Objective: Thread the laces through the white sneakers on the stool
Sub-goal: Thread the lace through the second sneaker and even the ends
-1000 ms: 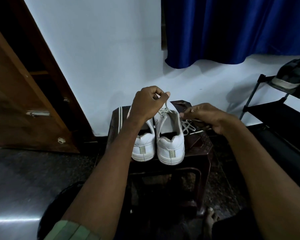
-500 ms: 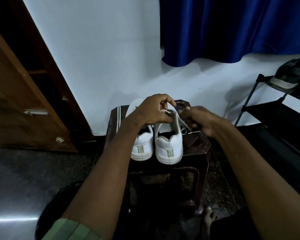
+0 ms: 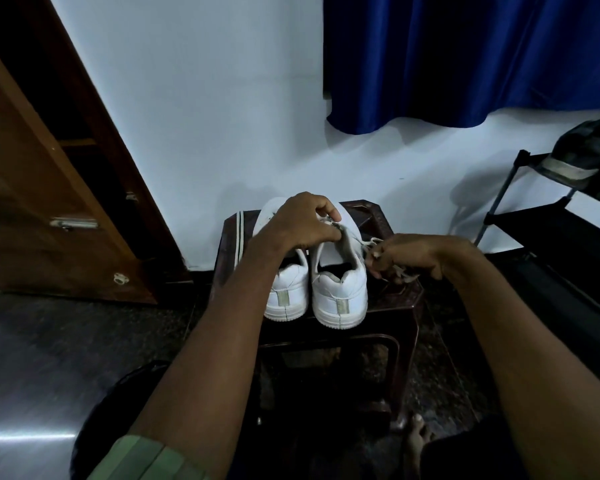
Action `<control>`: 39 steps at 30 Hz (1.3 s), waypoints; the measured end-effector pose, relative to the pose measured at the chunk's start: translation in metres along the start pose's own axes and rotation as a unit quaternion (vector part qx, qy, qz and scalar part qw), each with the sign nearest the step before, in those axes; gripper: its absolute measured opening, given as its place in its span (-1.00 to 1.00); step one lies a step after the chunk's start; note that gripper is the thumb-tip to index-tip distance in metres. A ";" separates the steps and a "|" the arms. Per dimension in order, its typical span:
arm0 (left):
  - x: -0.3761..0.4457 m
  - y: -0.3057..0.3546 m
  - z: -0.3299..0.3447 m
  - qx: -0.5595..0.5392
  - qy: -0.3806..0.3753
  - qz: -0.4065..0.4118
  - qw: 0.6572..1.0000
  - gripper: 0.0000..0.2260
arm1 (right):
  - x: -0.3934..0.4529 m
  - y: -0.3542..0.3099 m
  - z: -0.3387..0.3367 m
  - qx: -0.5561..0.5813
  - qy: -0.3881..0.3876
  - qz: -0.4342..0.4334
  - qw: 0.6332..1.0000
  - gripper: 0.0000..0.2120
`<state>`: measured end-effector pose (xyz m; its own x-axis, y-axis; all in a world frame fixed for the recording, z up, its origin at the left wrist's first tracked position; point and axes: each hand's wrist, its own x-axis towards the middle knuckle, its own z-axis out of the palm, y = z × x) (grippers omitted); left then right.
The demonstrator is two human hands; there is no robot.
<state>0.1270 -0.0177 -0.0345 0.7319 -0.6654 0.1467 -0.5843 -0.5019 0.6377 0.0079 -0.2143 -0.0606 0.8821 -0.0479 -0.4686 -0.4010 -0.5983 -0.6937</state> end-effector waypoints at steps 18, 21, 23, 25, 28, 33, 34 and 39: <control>-0.004 -0.001 -0.018 -0.155 -0.074 -0.058 0.983 -0.69 | 0.014 -0.009 0.015 -0.104 0.354 -0.059 0.928 -0.81; -0.004 -0.002 -0.019 -0.192 -0.068 -0.098 0.974 -0.70 | 0.021 -0.016 0.021 -0.127 0.365 -0.037 0.921 -0.92; -0.004 -0.002 -0.020 -0.226 -0.062 -0.126 0.964 -0.71 | 0.021 -0.020 0.018 -0.090 0.373 -0.045 0.923 -0.93; -0.005 0.000 -0.020 -0.238 -0.060 -0.130 0.961 -0.72 | 0.016 -0.028 0.015 0.107 0.335 -0.083 0.933 -0.85; -0.003 0.001 -0.016 -0.206 -0.054 -0.085 0.973 -0.70 | 0.009 -0.036 0.005 0.314 0.288 -0.120 0.897 -0.88; -0.001 0.004 -0.013 -0.185 -0.058 -0.060 0.979 -0.65 | 0.022 -0.018 0.017 0.002 0.285 -0.100 0.953 -0.97; -0.001 0.004 -0.012 -0.184 -0.056 -0.059 0.980 -0.65 | 0.025 -0.016 0.021 -0.022 0.282 -0.099 0.954 -0.95; -0.001 0.003 -0.011 -0.182 -0.052 -0.057 0.980 -0.66 | 0.029 -0.021 0.022 -0.083 0.304 -0.141 0.938 -0.91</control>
<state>0.1284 -0.0122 -0.0239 0.7339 -0.6792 -0.0064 -0.3241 -0.3585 0.8754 0.0370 -0.1853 -0.0716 0.9457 -0.2856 0.1553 -0.1300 -0.7701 -0.6245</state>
